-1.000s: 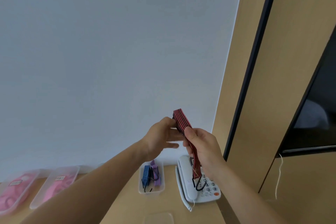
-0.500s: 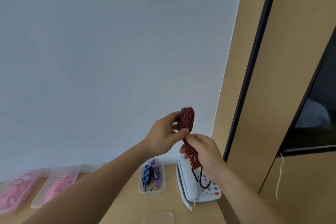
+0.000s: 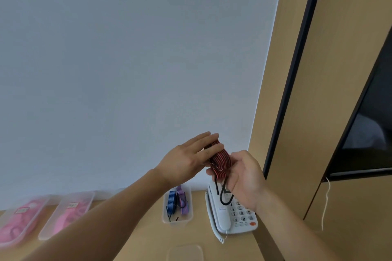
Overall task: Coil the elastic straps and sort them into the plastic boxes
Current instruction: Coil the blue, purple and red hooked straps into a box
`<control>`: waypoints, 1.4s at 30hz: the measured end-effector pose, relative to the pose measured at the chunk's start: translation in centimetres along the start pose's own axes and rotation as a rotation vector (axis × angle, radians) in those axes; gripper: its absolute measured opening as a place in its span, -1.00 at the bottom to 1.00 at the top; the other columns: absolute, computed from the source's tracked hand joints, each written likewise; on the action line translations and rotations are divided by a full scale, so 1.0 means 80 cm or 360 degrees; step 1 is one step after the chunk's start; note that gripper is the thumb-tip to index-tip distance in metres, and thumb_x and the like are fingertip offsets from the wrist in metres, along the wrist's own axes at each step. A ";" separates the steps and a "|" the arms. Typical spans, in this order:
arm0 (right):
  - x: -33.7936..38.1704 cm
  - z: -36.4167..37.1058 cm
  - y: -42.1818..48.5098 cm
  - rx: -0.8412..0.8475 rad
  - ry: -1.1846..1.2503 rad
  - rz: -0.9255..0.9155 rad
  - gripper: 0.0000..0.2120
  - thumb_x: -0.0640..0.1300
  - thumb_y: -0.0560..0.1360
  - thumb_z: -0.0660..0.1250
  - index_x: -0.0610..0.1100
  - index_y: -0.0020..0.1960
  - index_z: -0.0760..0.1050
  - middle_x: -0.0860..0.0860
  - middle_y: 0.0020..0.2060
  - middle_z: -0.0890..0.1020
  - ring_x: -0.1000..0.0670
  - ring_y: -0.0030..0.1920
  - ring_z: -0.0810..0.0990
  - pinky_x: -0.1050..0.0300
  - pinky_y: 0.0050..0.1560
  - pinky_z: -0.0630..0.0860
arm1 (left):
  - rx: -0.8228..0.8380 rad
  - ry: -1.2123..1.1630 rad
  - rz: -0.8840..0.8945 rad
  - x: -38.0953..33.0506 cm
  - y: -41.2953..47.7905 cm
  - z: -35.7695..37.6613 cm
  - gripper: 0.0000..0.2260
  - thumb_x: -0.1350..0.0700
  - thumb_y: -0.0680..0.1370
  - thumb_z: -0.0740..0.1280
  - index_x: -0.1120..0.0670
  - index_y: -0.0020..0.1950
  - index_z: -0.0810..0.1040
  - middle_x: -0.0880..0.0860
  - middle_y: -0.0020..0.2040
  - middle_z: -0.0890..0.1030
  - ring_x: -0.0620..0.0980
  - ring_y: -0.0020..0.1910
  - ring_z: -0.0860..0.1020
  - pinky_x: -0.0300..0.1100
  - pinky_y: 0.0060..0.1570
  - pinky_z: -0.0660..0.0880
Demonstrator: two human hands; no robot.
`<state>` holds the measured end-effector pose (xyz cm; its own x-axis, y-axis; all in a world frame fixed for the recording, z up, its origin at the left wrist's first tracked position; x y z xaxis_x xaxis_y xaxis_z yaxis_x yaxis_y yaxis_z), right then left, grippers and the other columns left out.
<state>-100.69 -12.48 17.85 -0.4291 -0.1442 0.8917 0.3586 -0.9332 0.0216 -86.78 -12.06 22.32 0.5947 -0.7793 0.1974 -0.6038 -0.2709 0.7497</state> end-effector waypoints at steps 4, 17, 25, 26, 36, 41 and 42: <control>0.000 -0.003 0.003 -0.0091 -0.0234 -0.0075 -0.72 -0.18 0.61 0.18 -0.29 0.12 0.62 -0.31 0.02 0.65 -0.20 -0.06 0.68 0.10 -0.19 0.59 | 0.0003 0.0029 0.0023 -0.002 -0.010 0.006 -0.54 0.40 0.42 0.47 0.16 0.30 0.60 0.21 0.34 0.54 0.18 0.26 0.58 -0.05 -0.03 0.65; -0.008 -0.017 0.008 -0.0170 -0.1433 -0.0456 -0.49 -0.23 0.41 0.49 0.23 0.20 0.45 0.23 0.05 0.66 0.25 0.11 0.61 0.26 0.17 0.52 | 0.0143 -0.1714 -0.2032 0.032 -0.038 0.041 -0.77 0.05 0.54 0.44 0.20 0.06 0.61 0.17 -0.11 0.71 0.05 -0.20 0.69 -0.15 -0.21 0.63; -0.025 -0.030 0.034 0.0036 -0.1784 -0.0237 -0.44 0.13 0.23 0.56 0.06 0.14 0.42 0.15 0.05 0.64 0.17 0.06 0.61 0.17 0.11 0.53 | -0.0126 -0.2082 -0.2358 0.023 -0.086 0.058 -0.77 0.21 0.58 0.37 0.30 0.18 0.51 0.32 0.05 0.66 0.28 0.03 0.67 0.12 0.12 0.60; -0.027 -0.029 0.037 0.0088 -0.1791 -0.0242 -0.42 0.19 0.20 0.53 0.06 0.12 0.42 0.15 0.05 0.65 0.15 0.05 0.62 0.14 0.11 0.54 | -0.0179 -0.2163 -0.2400 0.021 -0.092 0.060 -0.76 0.21 0.58 0.36 0.30 0.19 0.50 0.33 0.08 0.66 0.28 0.04 0.66 0.11 0.13 0.59; -0.089 -0.022 0.074 0.0435 -0.1963 -0.0186 -0.59 0.01 0.35 0.53 0.32 0.02 0.39 0.21 -0.06 0.65 0.20 -0.03 0.61 0.20 0.04 0.54 | 0.0060 -0.1948 -0.2670 0.032 -0.172 0.053 -0.67 0.05 0.59 0.36 0.32 0.15 0.61 0.27 0.03 0.69 0.21 0.05 0.67 -0.14 -0.15 0.61; -0.125 -0.022 0.106 0.0471 -0.1921 -0.0026 -0.57 -0.01 0.33 0.54 0.37 -0.01 0.42 0.24 -0.10 0.66 0.22 -0.06 0.63 0.24 0.02 0.54 | 0.0006 -0.2151 -0.2657 0.054 -0.217 0.080 -0.66 0.04 0.61 0.30 0.30 0.20 0.60 0.28 0.08 0.67 0.19 0.06 0.67 -0.15 -0.12 0.59; -0.133 -0.025 0.113 0.0453 -0.1929 0.0026 -0.57 -0.02 0.31 0.55 0.34 -0.01 0.43 0.22 -0.08 0.67 0.22 -0.04 0.63 0.20 0.06 0.55 | -0.0002 -0.2134 -0.2669 0.058 -0.225 0.089 -0.67 0.05 0.61 0.31 0.29 0.18 0.61 0.28 0.07 0.68 0.18 0.04 0.68 -0.15 -0.12 0.60</control>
<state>-94.50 -20.03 7.66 0.5639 0.3826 0.7319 0.5884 -0.8080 -0.0309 -76.95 -14.80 5.26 -0.2073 0.3054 -0.9294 -0.0447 -0.9520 -0.3029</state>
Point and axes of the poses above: each hand's wrist, its own y-axis towards the middle knuckle, its own z-axis out of the palm, x = y × z, the point moved 5 cm from there along y, towards the middle knuckle
